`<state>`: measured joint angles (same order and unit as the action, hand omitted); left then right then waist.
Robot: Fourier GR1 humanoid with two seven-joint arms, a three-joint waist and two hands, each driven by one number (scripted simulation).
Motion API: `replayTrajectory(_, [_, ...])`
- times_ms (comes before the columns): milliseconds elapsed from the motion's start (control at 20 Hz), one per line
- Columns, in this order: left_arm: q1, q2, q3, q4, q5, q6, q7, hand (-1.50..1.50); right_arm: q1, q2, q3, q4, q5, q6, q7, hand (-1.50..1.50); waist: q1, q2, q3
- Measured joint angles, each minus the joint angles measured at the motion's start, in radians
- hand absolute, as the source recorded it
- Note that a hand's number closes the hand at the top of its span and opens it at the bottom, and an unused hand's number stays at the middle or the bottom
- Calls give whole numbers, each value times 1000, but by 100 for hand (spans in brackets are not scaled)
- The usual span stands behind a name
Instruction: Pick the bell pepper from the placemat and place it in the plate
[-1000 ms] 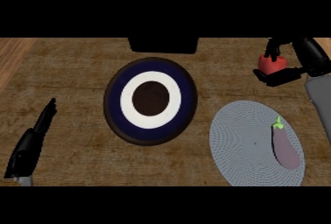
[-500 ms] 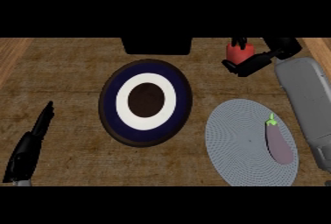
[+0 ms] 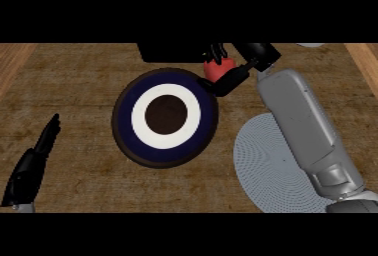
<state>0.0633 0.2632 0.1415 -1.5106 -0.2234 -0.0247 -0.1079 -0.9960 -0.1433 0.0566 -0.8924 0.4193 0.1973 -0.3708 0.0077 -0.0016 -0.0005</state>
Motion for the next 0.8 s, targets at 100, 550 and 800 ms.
replayTrajectory(100, [0,5,9,14,5,-8,-12,0,-2,37,30,10,25,-6,24,150,1,1,0])
replayTrajectory(550, [-15,1,6,12,-2,-23,-11,0,-67,131,195,154,-14,-76,96,150,24,6,0])
replayTrajectory(800, [-26,-3,-3,8,-5,-30,-10,0,-66,140,271,231,-179,-145,184,-150,43,9,0])
